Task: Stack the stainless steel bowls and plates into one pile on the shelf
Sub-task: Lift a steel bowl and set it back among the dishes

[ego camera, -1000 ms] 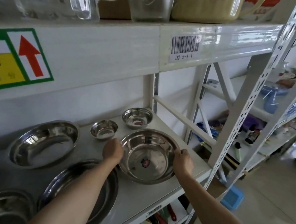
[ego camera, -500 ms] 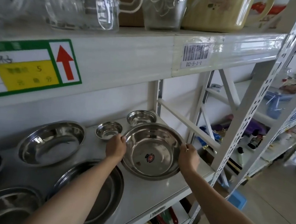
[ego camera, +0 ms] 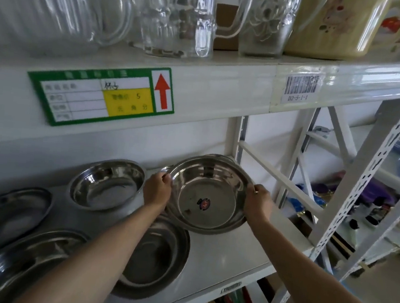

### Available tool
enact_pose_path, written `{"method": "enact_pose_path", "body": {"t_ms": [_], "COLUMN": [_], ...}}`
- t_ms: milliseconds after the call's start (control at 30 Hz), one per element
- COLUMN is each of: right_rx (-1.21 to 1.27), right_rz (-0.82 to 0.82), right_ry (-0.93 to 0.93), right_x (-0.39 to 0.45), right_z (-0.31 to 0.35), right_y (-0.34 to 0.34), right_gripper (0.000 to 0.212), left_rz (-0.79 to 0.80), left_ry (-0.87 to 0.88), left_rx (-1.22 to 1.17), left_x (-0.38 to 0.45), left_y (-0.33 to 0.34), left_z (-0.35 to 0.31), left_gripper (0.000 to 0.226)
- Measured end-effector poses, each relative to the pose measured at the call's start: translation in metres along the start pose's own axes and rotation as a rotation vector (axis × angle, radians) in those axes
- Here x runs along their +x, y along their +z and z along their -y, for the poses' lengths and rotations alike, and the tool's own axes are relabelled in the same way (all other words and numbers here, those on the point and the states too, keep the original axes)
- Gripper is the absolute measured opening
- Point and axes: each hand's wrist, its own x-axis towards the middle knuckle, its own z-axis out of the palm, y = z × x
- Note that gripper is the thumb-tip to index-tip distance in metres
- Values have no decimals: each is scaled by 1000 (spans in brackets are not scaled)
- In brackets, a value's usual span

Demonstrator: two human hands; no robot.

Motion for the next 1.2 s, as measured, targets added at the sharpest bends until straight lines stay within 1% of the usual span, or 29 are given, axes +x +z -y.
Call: {"method": "enact_pose_path", "body": {"t_ms": [333,467,533,733,833,900,1000,1200], "right_rx": [19,15,7,11,-2,-19,-26,-50], "right_rz": [90,138,163,284,346,392,462,526], "right_ry": [-36,-79,-93,-161,-172,-172,-234,-310], "right_x": [-22,-34,-40,-67,-84,-97,-117,-161], "right_z": [35,49,58,89,100,107,115,127], "right_y": [37,59,72,119,145,158,177,214], "right_gripper": [30,33,33,28,35,37,35,32], "left_rz": [-88,-187,-219,-370,-421,-462,-517,-598], "left_ry": [-143,-217,-225,-330,-371,-392,-413,-488], "left_rx": [-82,-124,-133,-185,-168,-171,-211,-204], "left_x": [-4,-8,-10,-21,-31,-40,-57,-95], "left_y": [-55,-85,-100,-154,-182,-200,-224,-261], "left_z": [35,47,57,93,111,125,145,180], "left_gripper": [32,32,31,30,31,31,25,27]}}
